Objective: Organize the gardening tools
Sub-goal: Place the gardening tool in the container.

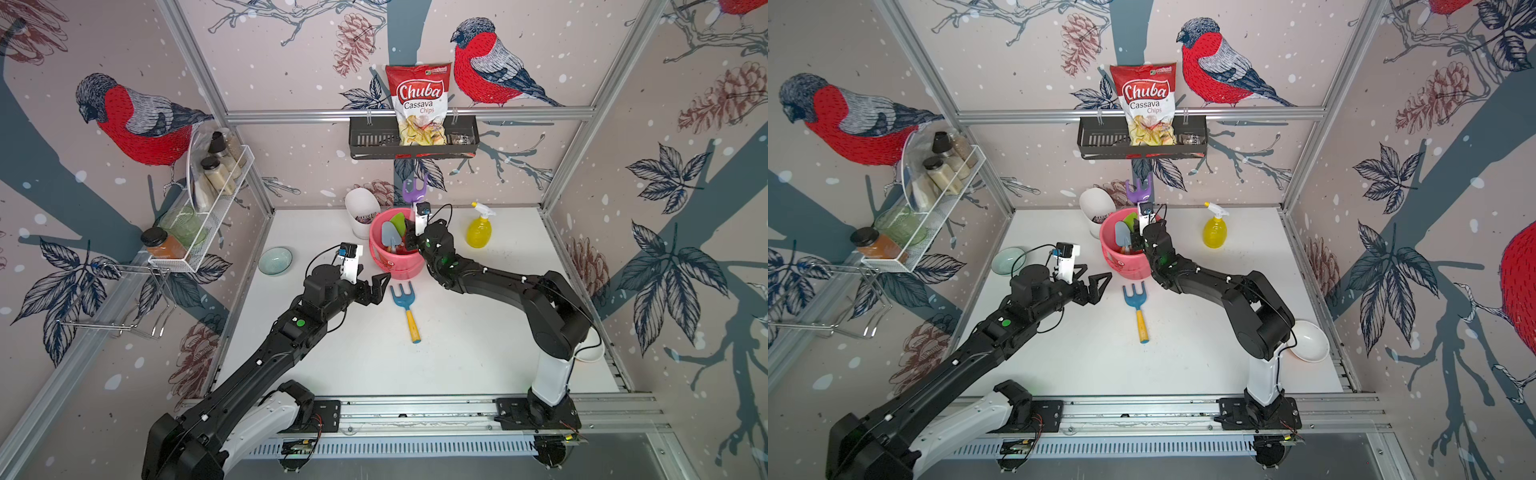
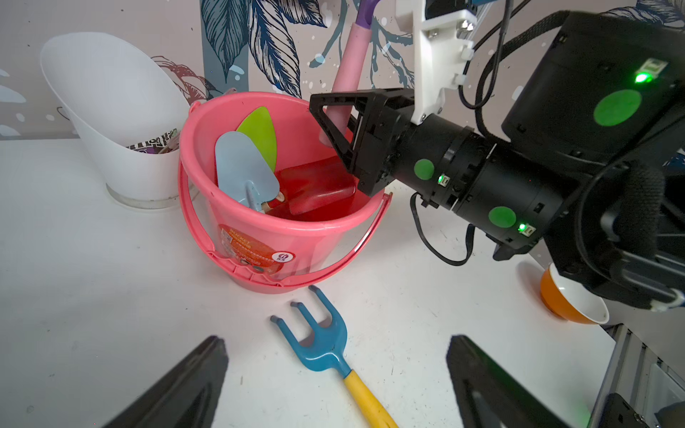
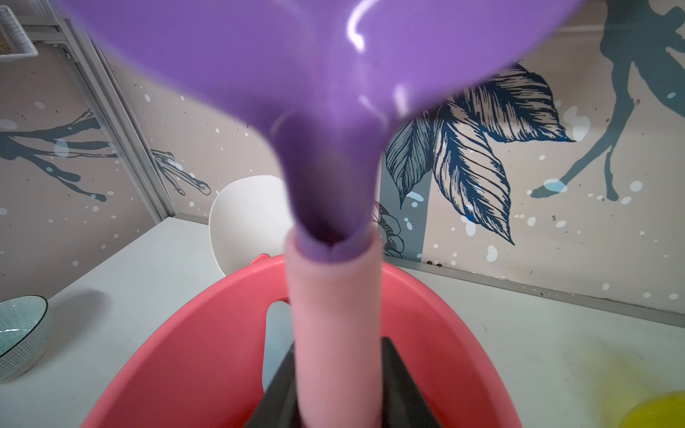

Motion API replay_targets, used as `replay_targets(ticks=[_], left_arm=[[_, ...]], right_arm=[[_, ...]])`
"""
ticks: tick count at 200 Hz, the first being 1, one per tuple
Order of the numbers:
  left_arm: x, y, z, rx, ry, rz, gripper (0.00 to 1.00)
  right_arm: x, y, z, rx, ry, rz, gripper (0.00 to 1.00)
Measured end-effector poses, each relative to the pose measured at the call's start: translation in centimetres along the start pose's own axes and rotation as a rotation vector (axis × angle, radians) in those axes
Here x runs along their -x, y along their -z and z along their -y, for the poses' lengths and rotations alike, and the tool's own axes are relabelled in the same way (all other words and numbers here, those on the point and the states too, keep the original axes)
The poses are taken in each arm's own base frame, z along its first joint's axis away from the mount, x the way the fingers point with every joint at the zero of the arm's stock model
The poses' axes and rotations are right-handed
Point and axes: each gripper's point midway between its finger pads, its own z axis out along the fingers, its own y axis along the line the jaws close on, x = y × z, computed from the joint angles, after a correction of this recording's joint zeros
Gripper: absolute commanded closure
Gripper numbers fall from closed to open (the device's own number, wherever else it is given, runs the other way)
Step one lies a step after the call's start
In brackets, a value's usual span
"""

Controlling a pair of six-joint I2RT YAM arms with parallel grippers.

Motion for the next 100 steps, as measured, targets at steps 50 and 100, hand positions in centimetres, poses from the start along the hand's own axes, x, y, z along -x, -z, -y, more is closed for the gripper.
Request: replay_targets(ticks=[50,100], left_arm=[[-0.3,-0.3,0.0,-0.008,0.004,-0.006,0.03],[-2.3,-1.6,1.4,-0.045,0.041,-0.052,0.04]], right_arm=[[-0.3,0.8,-0.3,-0.029,0.012,-0.009,0.0],[0.6,2.7,1.3,-0.086,-0.017,0.009,0.0]])
